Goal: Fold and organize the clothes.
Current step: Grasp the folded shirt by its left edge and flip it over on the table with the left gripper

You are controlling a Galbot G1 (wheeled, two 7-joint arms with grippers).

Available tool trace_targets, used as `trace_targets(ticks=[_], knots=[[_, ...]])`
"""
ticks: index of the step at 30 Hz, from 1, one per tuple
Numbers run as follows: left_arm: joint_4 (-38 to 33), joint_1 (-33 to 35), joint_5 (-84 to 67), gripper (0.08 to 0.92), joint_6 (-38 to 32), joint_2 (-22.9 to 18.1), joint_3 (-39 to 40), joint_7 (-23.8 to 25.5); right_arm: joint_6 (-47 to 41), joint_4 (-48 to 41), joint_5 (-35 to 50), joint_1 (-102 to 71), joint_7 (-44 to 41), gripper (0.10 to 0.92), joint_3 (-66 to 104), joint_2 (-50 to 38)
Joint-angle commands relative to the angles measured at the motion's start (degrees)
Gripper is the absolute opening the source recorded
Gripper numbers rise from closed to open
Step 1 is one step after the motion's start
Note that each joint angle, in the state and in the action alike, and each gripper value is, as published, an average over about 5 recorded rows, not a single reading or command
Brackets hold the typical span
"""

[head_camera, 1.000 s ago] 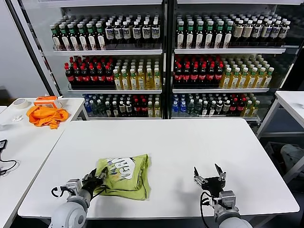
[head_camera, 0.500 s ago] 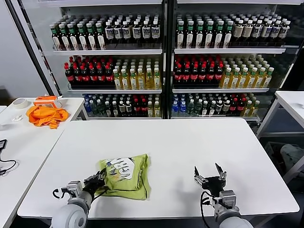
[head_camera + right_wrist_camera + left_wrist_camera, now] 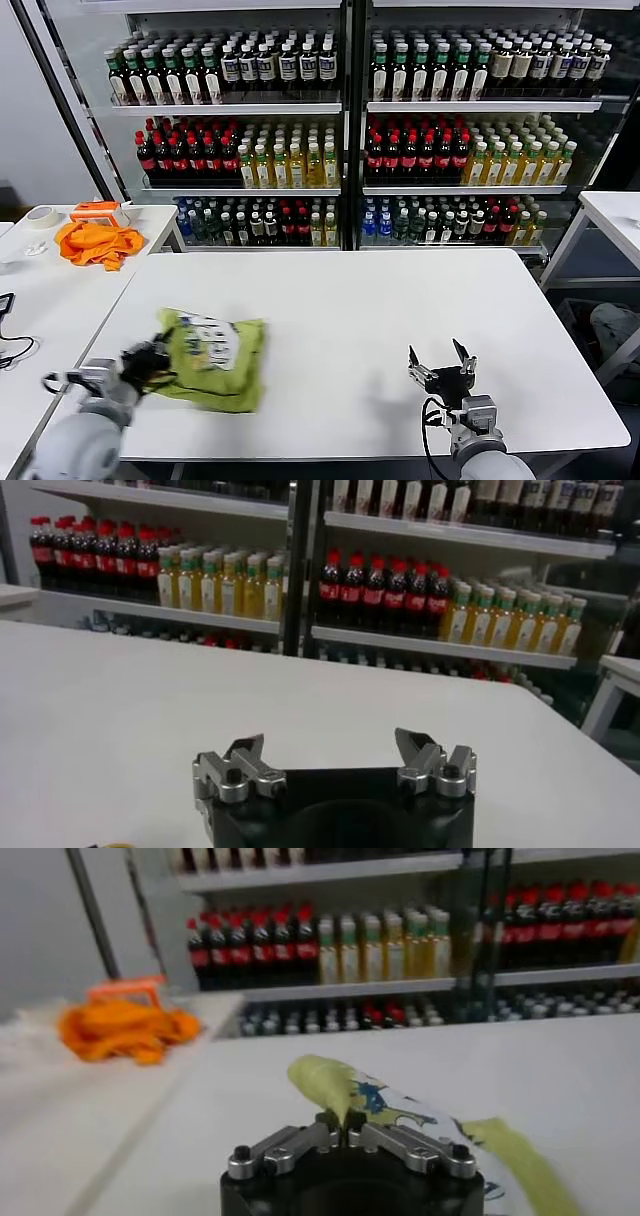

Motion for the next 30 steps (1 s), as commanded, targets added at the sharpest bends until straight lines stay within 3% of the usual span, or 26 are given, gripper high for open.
trace_targets(ticks=[1,3,8,11,13,18,30], knots=[[-1.1,7.9,-5.7,0.097,2.6,19.1,-22.0,2.3,0.3,-0.5,0.2,1.0,-0.1,0.823,-0.2,0.0],[-3.7,5.5,-5.6,0.097,2.6,15.3,-16.0,1.3,0.4,-0.5,0.3,0.9,-0.1,0.823,-0.2,-0.1],[-10.0,-0.4,2.0,0.097,2.6,-2.3,7.7,0.3,0.4,0.3,-0.2,-0.7,-0.1,0.823,0.3,-0.3],[-10.7,-0.7,7.7,0.097,2.6,-9.9,14.9,2.5,0.3,1.3,-1.1,-2.2,0.0,0.823,0.7,0.1],[-9.9,-1.3,10.8,0.097,2.5,-12.9,17.9,3.6,0.4,1.8,-1.6,-3.0,0.1,0.823,0.8,0.4],[-6.5,-2.6,16.0,0.097,2.5,-16.2,21.1,4.1,1.1,2.0,-2.0,-3.6,0.0,0.823,1.1,0.6],[-4.7,-7.6,10.6,0.097,2.5,-17.6,20.4,0.3,1.4,1.4,-2.0,-3.1,0.0,0.823,0.6,1.0]])
